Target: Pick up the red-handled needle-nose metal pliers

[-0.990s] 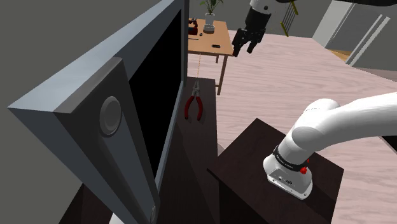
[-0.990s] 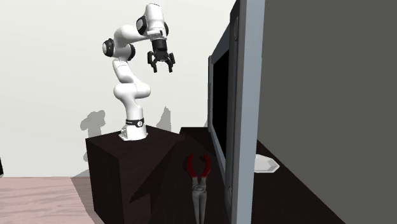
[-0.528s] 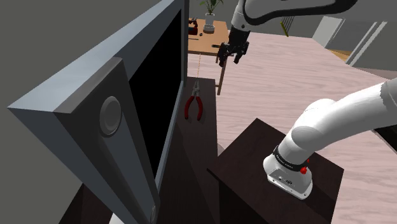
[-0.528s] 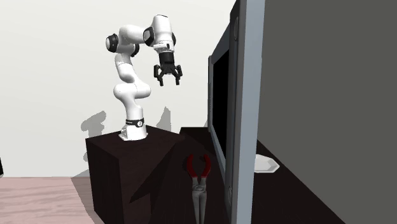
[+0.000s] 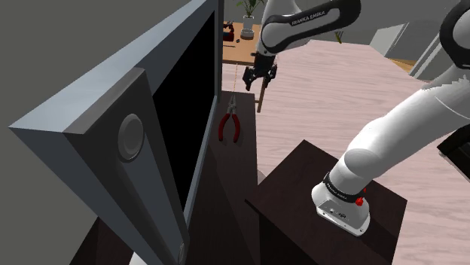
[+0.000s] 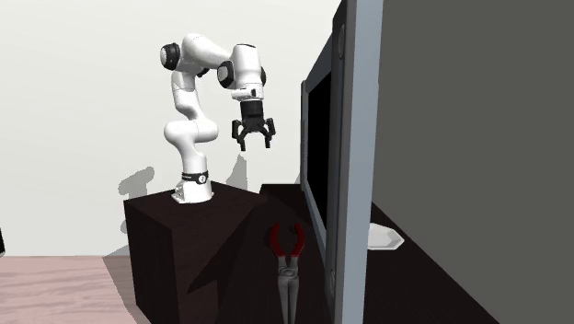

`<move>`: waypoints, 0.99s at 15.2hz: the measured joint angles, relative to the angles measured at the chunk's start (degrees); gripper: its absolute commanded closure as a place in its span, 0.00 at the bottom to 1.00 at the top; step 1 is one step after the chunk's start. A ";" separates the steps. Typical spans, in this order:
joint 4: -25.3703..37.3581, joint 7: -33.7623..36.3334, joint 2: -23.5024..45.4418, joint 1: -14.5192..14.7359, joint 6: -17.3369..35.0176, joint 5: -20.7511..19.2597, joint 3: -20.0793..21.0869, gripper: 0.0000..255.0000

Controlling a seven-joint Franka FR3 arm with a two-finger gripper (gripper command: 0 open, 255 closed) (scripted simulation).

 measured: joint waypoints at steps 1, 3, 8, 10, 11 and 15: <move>0.21 0.52 1.75 -0.07 1.29 0.08 0.02 0.00; 1.65 1.35 6.40 -0.24 4.07 0.31 -0.06 0.00; 6.16 3.20 16.76 -0.70 8.73 0.93 -0.44 0.00; 8.11 3.84 21.22 -0.87 10.80 1.32 -0.59 0.00; 9.13 4.19 23.15 -0.96 11.40 1.47 -0.68 0.00; 14.06 5.50 31.83 -1.29 14.19 2.37 -0.93 0.00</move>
